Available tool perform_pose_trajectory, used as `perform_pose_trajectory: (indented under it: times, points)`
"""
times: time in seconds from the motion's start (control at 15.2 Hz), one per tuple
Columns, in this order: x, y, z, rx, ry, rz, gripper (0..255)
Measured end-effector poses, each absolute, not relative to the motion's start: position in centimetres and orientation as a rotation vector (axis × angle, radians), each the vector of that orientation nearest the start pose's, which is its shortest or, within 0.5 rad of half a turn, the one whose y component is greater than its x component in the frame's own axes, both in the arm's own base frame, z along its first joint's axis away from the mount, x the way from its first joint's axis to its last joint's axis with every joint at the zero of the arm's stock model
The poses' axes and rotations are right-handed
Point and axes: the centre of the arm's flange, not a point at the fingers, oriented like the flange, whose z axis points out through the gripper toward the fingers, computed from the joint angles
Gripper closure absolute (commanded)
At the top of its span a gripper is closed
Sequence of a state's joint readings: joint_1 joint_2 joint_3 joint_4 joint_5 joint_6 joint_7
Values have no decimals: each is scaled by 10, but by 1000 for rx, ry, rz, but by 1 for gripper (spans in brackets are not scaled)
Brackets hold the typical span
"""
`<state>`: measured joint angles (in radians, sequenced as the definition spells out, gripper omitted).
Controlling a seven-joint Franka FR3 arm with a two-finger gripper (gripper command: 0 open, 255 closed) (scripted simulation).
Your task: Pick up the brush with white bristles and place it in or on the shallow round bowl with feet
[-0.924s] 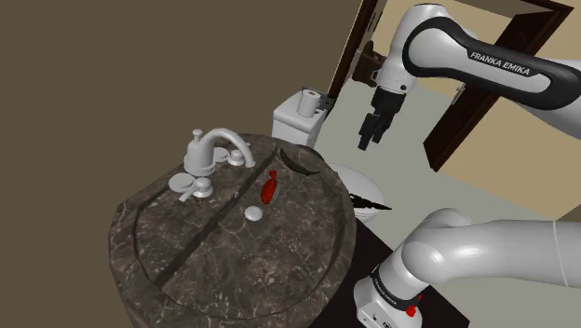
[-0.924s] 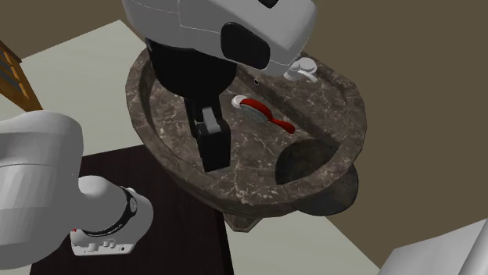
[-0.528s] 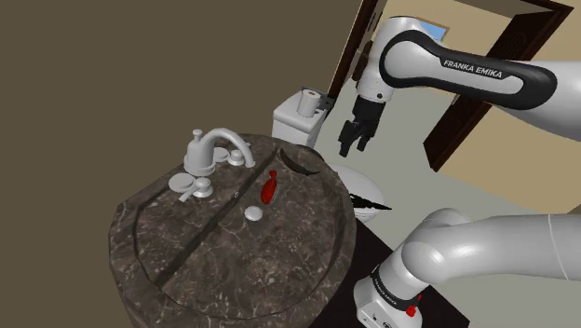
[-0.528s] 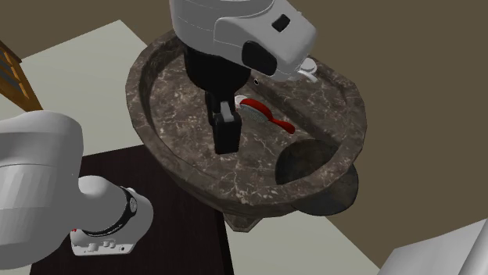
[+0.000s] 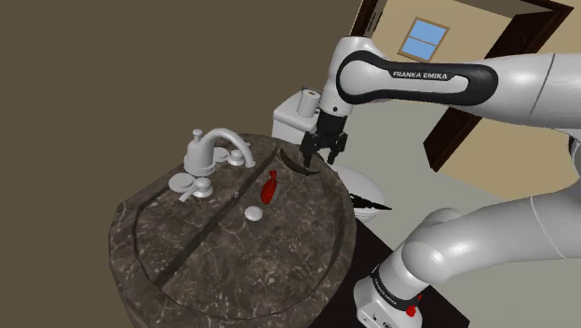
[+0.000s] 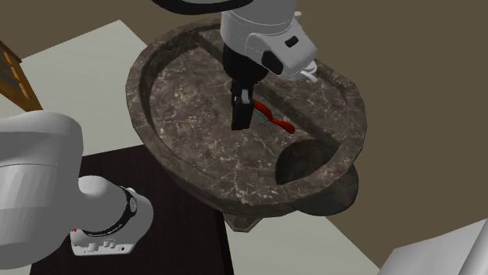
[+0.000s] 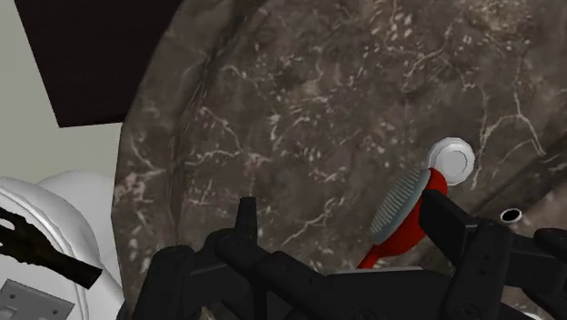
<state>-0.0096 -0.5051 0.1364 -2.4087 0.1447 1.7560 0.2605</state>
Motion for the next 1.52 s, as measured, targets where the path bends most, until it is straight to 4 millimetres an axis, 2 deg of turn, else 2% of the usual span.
perform_pose_trajectory:
  times: [0.33, 0.53, 0.73, 1.19, 1.52]
  points:
    - [413, 96, 436, -3028, 484, 277, 0]
    - [437, 115, 417, -2997, 593, 293, 0]
    - [463, 127, 390, -2964, 692, 309, 0]
    - [461, 136, 353, -2954, 721, 313, 0]
    - [460, 138, 346, -2954, 721, 312, 0]
